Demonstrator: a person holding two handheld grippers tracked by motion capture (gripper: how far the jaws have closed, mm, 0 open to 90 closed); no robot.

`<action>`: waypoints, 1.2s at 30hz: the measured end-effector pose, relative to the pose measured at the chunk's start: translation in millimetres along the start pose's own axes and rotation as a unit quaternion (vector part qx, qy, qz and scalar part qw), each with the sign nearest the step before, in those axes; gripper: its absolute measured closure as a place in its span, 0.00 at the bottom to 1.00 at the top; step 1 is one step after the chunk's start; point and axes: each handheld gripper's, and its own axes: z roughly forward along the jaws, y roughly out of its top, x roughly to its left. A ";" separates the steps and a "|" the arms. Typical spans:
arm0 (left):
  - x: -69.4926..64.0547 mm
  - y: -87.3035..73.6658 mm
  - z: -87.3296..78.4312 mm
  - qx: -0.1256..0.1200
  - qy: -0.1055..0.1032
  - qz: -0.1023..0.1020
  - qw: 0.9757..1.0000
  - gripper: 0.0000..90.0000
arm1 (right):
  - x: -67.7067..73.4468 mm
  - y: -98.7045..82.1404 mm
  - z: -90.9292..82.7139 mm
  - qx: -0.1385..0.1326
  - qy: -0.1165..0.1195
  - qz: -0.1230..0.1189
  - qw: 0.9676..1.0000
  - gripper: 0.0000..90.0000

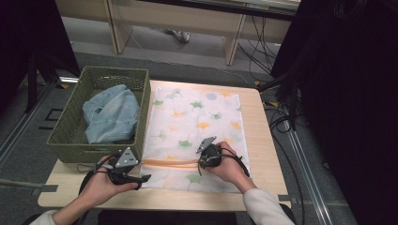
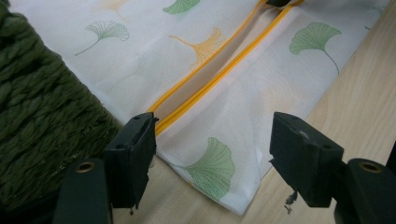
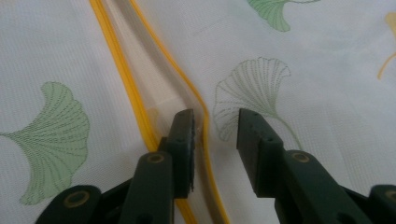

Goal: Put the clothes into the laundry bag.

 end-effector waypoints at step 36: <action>-2.5 9.9 -15.6 -0.047 0.031 0.014 0.998 0.40 | -11.1 44.7 -55.3 -0.102 -0.097 0.007 0.990 1.00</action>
